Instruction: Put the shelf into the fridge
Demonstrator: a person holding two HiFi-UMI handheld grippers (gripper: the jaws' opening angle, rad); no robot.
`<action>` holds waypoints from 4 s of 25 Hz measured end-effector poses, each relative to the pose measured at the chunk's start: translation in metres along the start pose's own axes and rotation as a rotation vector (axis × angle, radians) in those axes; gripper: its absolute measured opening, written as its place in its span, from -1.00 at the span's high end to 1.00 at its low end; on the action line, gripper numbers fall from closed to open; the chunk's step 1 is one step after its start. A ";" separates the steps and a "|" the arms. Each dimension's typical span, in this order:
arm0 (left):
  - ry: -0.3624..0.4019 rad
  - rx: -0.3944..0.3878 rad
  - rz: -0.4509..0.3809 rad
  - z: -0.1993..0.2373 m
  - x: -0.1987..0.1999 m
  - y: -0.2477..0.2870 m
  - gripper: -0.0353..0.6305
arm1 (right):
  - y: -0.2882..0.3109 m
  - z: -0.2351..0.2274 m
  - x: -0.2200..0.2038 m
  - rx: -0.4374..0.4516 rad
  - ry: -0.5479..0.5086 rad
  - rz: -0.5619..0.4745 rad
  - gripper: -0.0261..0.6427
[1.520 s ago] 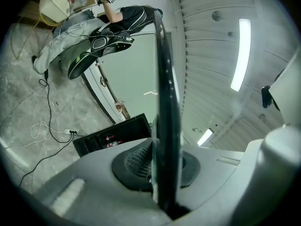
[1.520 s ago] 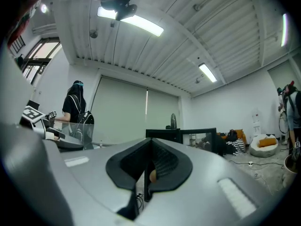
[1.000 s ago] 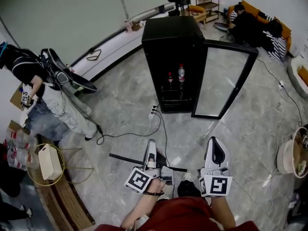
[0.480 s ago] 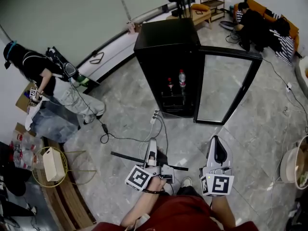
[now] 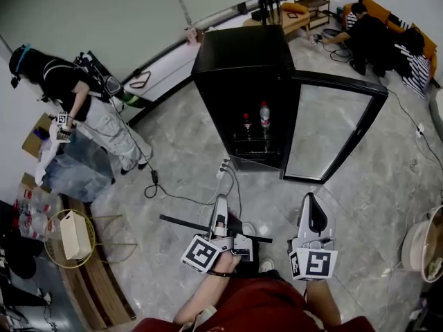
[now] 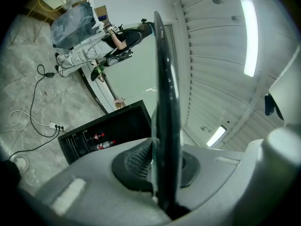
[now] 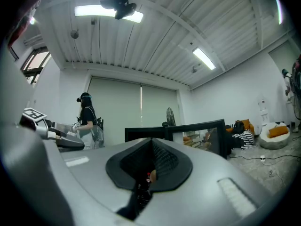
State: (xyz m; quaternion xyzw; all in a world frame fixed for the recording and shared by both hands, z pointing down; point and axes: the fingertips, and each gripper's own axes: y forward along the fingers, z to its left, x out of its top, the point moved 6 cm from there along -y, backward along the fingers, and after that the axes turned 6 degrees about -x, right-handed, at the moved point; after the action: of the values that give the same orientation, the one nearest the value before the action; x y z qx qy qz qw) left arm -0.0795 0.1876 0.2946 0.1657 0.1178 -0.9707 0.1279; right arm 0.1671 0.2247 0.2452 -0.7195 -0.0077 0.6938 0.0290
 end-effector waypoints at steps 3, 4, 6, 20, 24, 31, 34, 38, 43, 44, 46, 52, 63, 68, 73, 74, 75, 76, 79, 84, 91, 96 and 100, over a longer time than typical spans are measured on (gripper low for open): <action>0.006 0.001 0.005 0.016 0.007 0.017 0.84 | 0.021 0.005 -0.007 0.002 -0.009 0.000 0.93; -0.002 0.006 0.004 0.022 0.010 0.024 0.84 | 0.030 0.007 -0.009 0.004 -0.013 0.002 0.93; -0.028 0.015 -0.002 0.035 0.014 0.036 0.84 | 0.046 0.013 -0.015 0.011 -0.025 0.009 0.93; -0.148 0.052 0.055 0.118 0.039 0.149 0.84 | 0.184 0.039 -0.043 -0.001 -0.100 0.121 0.93; -0.183 0.082 0.092 0.148 0.042 0.177 0.84 | 0.219 0.051 -0.055 -0.010 -0.101 0.157 0.93; -0.245 0.144 0.163 0.188 0.033 0.194 0.84 | 0.249 0.061 -0.080 -0.035 -0.107 0.218 0.93; -0.248 0.156 0.197 0.200 0.025 0.195 0.84 | 0.254 0.062 -0.092 -0.041 -0.104 0.242 0.93; -0.251 0.182 0.229 0.214 0.014 0.192 0.84 | 0.257 0.062 -0.107 -0.037 -0.099 0.273 0.93; -0.252 0.198 0.253 0.234 -0.007 0.201 0.84 | 0.269 0.045 -0.136 -0.036 -0.064 0.299 0.93; -0.251 0.200 0.255 0.238 -0.011 0.202 0.84 | 0.272 0.043 -0.143 -0.029 -0.057 0.303 0.93; -0.239 0.196 0.262 0.245 -0.016 0.202 0.84 | 0.274 0.041 -0.152 -0.012 -0.044 0.307 0.93; -0.231 0.169 0.218 0.254 -0.032 0.198 0.84 | 0.270 0.032 -0.168 0.061 -0.058 0.316 0.93; -0.244 0.093 0.077 0.295 -0.052 0.206 0.84 | 0.273 0.018 -0.210 0.151 -0.085 0.342 0.93; -0.283 0.064 0.000 0.313 -0.061 0.209 0.84 | 0.272 0.017 -0.219 0.185 -0.088 0.342 0.93; -0.325 0.053 -0.042 0.324 -0.073 0.215 0.84 | 0.266 0.018 -0.222 0.210 -0.086 0.335 0.93; -0.328 0.051 -0.052 0.328 -0.075 0.217 0.84 | 0.265 0.018 -0.224 0.214 -0.087 0.336 0.93; -0.329 0.050 -0.062 0.331 -0.077 0.219 0.84 | 0.263 0.017 -0.227 0.216 -0.087 0.336 0.93; -0.327 0.047 -0.070 0.334 -0.078 0.220 0.84 | 0.262 0.017 -0.230 0.217 -0.089 0.336 0.93; -0.323 0.036 -0.086 0.337 -0.081 0.224 0.84 | 0.256 0.015 -0.234 0.218 -0.102 0.332 0.93; -0.329 0.027 -0.099 0.343 -0.081 0.234 0.84 | 0.251 0.020 -0.238 0.213 -0.122 0.323 0.93; -0.355 0.007 -0.122 0.356 -0.087 0.273 0.84 | 0.257 0.014 -0.246 0.165 -0.151 0.311 0.93; -0.364 0.000 -0.138 0.364 -0.089 0.295 0.84 | 0.261 0.010 -0.247 0.112 -0.193 0.262 0.93; -0.369 0.004 -0.153 0.371 -0.092 0.311 0.84 | 0.266 0.013 -0.253 0.076 -0.176 0.252 0.93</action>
State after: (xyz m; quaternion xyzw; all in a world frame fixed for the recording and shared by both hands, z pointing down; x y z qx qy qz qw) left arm -0.0139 -0.1861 0.6099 -0.0244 0.1025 -0.9918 0.0727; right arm 0.1370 -0.0538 0.4828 -0.6495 0.1065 0.7522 -0.0318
